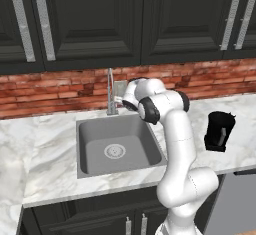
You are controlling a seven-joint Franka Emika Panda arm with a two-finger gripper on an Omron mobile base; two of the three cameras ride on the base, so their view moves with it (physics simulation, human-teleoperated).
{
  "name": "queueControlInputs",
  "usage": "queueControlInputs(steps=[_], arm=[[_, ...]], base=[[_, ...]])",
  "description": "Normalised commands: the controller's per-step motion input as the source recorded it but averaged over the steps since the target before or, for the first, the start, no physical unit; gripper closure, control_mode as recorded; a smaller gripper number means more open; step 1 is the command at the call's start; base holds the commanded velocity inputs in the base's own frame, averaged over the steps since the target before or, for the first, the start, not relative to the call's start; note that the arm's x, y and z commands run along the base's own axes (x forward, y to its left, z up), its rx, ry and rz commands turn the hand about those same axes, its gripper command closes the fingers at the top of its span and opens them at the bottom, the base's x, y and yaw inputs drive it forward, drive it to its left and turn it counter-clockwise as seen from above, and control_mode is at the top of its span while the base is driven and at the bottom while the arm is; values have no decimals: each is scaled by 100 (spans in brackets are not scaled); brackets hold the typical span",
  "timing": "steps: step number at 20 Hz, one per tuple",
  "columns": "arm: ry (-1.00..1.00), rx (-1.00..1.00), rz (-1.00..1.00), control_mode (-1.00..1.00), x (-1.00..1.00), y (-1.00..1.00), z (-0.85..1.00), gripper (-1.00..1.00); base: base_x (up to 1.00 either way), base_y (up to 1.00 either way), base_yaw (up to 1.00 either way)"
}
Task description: Turn on the sink faucet and place the jug under the water for a few seconds to fill it up.
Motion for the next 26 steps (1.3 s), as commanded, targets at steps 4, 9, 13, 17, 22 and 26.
queueControlInputs(steps=[4, 9, 13, 17, 22, 26], arm=[[10, 14, -9, -100, 11, -92, -52, 100], [12, 15, -9, -100, 10, -93, -49, 100], [13, 14, -8, -100, 10, -90, -50, 100], [13, 12, -8, -100, 10, -85, -54, 100], [12, 10, -9, -100, 3, -69, -58, 100], [12, 11, -10, -100, 0, -53, -54, 100]], base=[[0, 0, 0], [0, 0, 0], [0, 0, 0], [0, 0, 0], [0, 0, 0], [0, 0, 0]])
